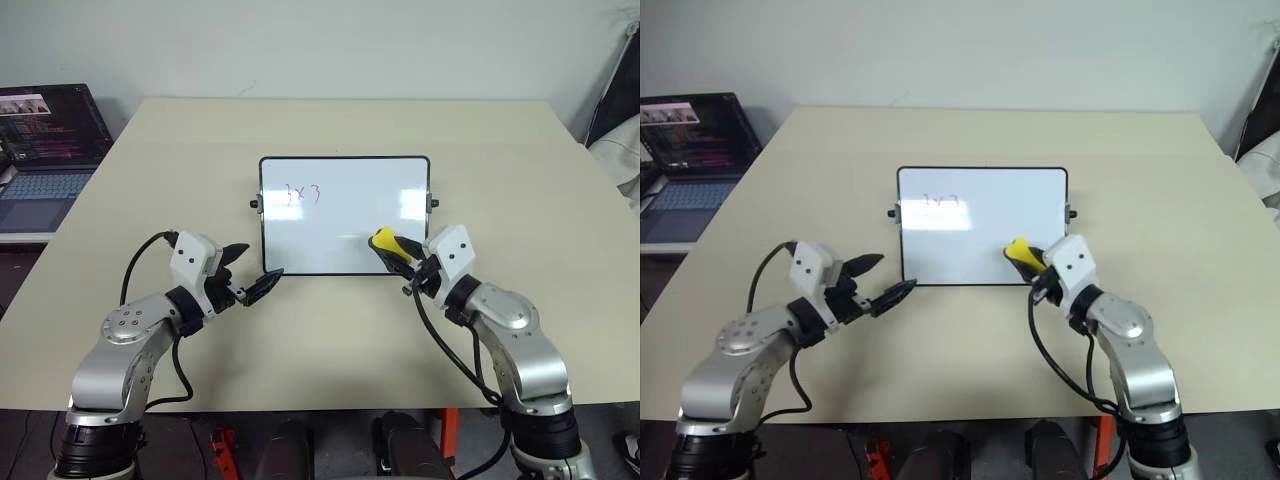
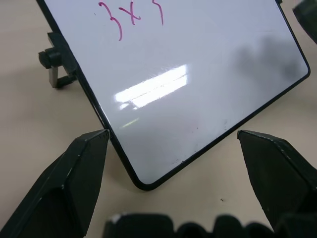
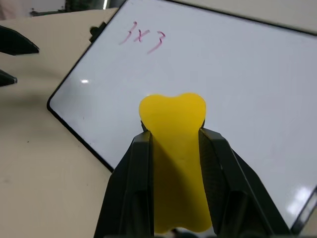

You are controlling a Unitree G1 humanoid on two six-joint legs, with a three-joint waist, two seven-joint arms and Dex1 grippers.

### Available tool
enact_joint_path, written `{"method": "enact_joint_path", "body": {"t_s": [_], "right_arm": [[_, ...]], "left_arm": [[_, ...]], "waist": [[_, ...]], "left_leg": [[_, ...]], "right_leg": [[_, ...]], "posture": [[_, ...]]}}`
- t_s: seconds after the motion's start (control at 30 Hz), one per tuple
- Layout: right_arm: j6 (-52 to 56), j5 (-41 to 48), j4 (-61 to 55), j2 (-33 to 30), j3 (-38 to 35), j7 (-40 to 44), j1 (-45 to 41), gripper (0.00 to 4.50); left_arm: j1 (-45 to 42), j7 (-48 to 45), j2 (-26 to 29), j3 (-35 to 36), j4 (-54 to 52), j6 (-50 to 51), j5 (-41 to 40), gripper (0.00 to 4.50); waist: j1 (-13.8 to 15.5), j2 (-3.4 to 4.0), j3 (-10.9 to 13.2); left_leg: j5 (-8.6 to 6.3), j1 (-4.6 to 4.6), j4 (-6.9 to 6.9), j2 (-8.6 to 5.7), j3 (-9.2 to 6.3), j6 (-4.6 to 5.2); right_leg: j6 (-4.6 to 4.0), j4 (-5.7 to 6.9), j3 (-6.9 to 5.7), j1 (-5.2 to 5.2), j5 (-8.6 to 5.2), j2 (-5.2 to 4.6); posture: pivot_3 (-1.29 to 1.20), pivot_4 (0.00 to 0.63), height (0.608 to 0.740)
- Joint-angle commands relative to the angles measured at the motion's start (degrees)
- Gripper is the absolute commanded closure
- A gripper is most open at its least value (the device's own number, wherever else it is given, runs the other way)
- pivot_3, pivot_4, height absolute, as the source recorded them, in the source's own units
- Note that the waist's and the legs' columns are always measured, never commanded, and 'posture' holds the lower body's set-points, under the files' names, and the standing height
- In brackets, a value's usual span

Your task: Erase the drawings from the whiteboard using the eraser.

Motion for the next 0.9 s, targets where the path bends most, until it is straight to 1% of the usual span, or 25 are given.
{"method": "enact_joint_path", "body": {"t_s": [0.03,0.33,0.47,0.57,0.67,0.73,0.87,0.9], "right_arm": [[-4.6,1.1,-1.9,1.0,-0.4,-2.9,0.2,3.54],[-6.7,1.7,0.1,0.7,3.2,-4.2,-1.2,3.54],[-5.9,1.2,1.9,0.2,4.9,-4.0,-4.9,3.54],[-4.4,0.1,6.4,-0.9,7.1,-2.6,-11.9,3.54],[-2.2,-0.4,14.5,-1.1,8.1,-1.6,-23.6,3.54],[-3.9,-2.9,20.1,-2.3,10.7,0.2,-30.3,3.54],[-4.6,-5.9,34.7,-2.3,15.0,3.8,-42.3,3.54],[-7.0,-7.9,39.9,-2.3,17.1,4.8,-45.7,3.54]], "left_arm": [[-0.6,0.4,0.4,1.1,-1.3,-0.1,-0.6,0.0],[-1.1,0.8,0.6,0.8,-1.4,0.5,-0.5,0.0],[-1.5,1.0,0.7,0.6,-1.3,1.1,-0.3,0.0],[-2.4,0.9,1.0,0.3,-0.6,1.2,-0.1,0.0],[-4.2,0.2,2.1,-0.5,0.1,1.9,0.3,0.0],[-5.2,-0.4,3.2,-1.3,0.6,2.1,1.0,0.0],[-7.0,-2.1,4.8,-2.8,1.8,1.9,1.5,0.0],[-7.4,-2.5,5.0,-3.1,1.9,2.0,1.6,0.0]], "waist": [[0.0,0.0,0.0],[0.1,0.0,0.0],[0.0,0.0,0.0],[-0.1,0.0,0.0],[-0.1,0.0,0.0],[-0.1,0.0,0.0],[-0.1,0.0,0.0],[-0.1,0.0,0.0]], "left_leg": [[0.0,0.03,0.01,0.0,-0.01,0.0],[0.0,0.07,0.02,0.0,-0.02,0.0],[0.0,0.07,0.05,0.0,-0.02,0.0],[0.01,0.11,0.07,0.0,0.01,0.0],[0.01,0.12,0.08,0.01,-0.04,0.0],[0.01,0.13,0.08,-0.02,-0.01,0.0],[0.01,0.11,0.04,-0.01,0.0,0.0],[0.01,0.1,0.04,-0.01,0.01,0.0]], "right_leg": [[0.0,0.01,-0.01,0.02,0.0,0.01],[0.0,0.02,-0.03,0.07,0.0,0.03],[0.0,0.04,-0.02,0.07,0.0,0.03],[-0.01,0.08,-0.01,0.07,0.01,0.05],[-0.02,0.11,-0.05,0.08,0.01,0.09],[-0.02,0.13,-0.03,0.07,0.02,0.12],[-0.02,0.06,-0.05,0.06,0.01,0.11],[-0.02,0.04,-0.05,0.05,0.01,0.1]], "posture": [[0.0,0.15,0.74],[0.0,0.15,0.74],[0.0,0.15,0.74],[0.0,0.15,0.74],[0.0,0.15,0.74],[0.0,0.15,0.74],[0.0,0.15,0.74],[0.0,0.15,0.74]]}}
